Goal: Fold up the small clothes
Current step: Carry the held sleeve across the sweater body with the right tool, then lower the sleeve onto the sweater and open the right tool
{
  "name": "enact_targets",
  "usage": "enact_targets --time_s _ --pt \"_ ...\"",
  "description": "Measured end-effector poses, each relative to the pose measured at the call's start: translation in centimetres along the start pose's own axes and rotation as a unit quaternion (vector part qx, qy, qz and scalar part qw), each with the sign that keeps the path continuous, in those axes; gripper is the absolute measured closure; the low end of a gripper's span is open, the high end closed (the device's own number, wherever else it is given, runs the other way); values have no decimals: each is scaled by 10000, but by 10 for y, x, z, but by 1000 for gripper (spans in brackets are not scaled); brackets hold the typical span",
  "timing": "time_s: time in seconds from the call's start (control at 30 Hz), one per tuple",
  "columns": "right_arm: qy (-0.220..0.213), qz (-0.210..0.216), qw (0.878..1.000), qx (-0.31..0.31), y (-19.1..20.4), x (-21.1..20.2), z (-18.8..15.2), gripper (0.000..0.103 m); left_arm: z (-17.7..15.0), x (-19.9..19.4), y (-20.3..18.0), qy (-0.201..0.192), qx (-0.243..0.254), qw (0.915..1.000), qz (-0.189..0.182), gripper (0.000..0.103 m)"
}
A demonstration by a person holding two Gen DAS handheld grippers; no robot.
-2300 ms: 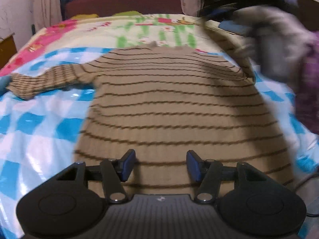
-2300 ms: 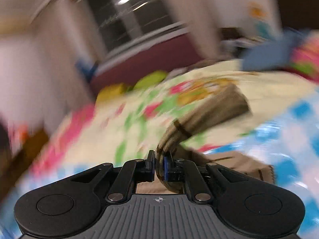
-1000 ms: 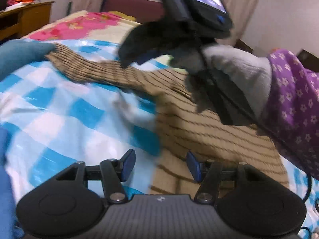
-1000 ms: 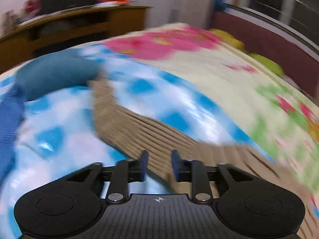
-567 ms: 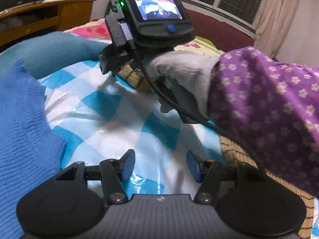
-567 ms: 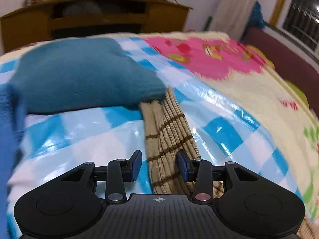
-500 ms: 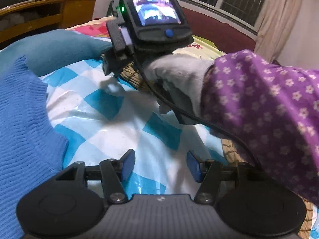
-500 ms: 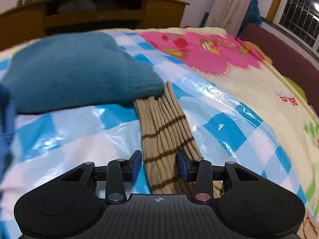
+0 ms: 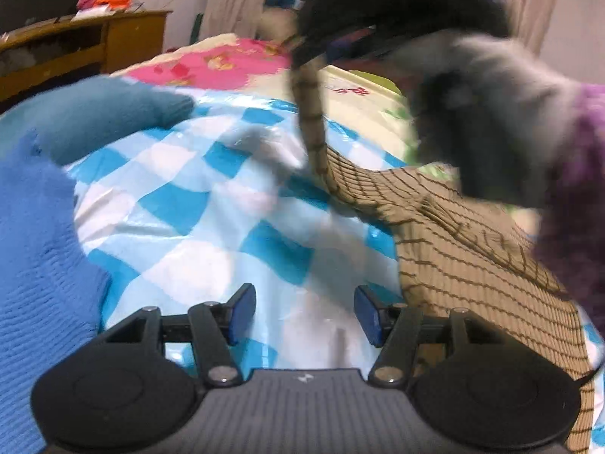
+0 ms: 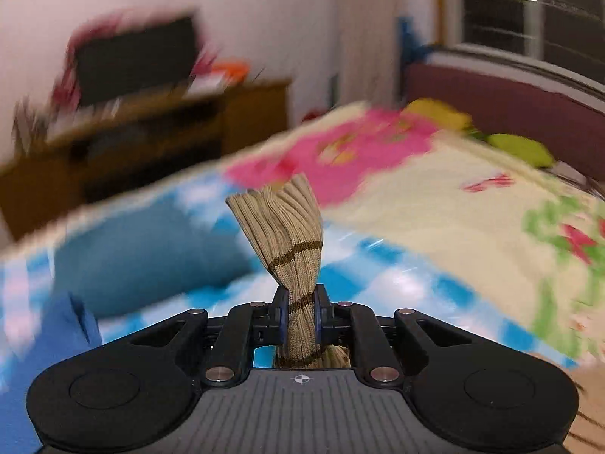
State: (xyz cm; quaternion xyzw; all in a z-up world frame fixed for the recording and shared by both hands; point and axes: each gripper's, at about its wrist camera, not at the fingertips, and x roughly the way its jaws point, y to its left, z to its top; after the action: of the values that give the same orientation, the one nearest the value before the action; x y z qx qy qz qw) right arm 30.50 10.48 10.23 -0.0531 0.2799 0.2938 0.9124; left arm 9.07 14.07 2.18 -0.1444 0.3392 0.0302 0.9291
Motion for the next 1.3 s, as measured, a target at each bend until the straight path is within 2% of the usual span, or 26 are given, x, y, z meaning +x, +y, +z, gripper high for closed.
enact_targets --time_s 0.07,0.13,0.27,0.33,0.43,0.5,0.67,0.73,0.87,0.93,0.97,1.0,1.07,1.13,1.17,1.3 --pt "-462 42 9942 965 -44 -51 -3 91 2 -3 -13 -63 201 9998 -59 41" --pt "-932 4 9788 1822 -89 -103 -24 91 4 -6 -26 -134 369 9991 -151 37" --pt "-1440 -594 9477 2785 -170 -173 -84 91 9 2 -65 -203 871 9953 -378 34" --pt "-1427 -866 9267 3367 -217 -186 -123 88 11 14 -88 -234 1141 9921 -464 34" --pt "-845 -1334 9061 3925 -265 -176 -176 84 10 35 -118 -69 1484 9877 -490 34" --pt "-596 -1435 8928 4228 -280 -176 -205 83 9 49 -126 100 1586 9861 -484 34" --pt "-940 -1610 8657 4645 -301 -201 -234 77 -1 68 -132 292 1959 9800 -166 34" --pt "-1018 -1549 8713 4544 -302 -207 -232 77 -2 73 -136 289 2083 9776 -129 34" --pt "-760 -1545 9024 3950 -292 -189 -210 76 6 80 -147 201 2193 9754 -56 34" --pt "-485 -1600 9204 3534 -288 -172 -190 76 13 85 -152 229 2130 9767 -114 34" --pt "-234 -1678 9277 3326 -286 -160 -178 70 16 86 -154 221 2108 9772 -100 34" --pt "275 -1788 9346 3061 -286 -142 -164 66 18 86 -156 214 2094 9776 -70 34" --pt "881 -2248 9323 2694 -280 -123 -151 66 20 86 -157 206 2055 9784 -36 34" --pt "1022 -2551 9268 2560 -278 -121 -146 64 18 86 -156 237 2008 9793 -35 34" --pt "1119 -2606 9193 2728 -280 -123 -150 61 16 87 -155 265 2000 9794 -29 34" --pt "1234 -2439 9036 3300 -289 -135 -182 61 7 87 -152 360 2039 9783 -15 34"
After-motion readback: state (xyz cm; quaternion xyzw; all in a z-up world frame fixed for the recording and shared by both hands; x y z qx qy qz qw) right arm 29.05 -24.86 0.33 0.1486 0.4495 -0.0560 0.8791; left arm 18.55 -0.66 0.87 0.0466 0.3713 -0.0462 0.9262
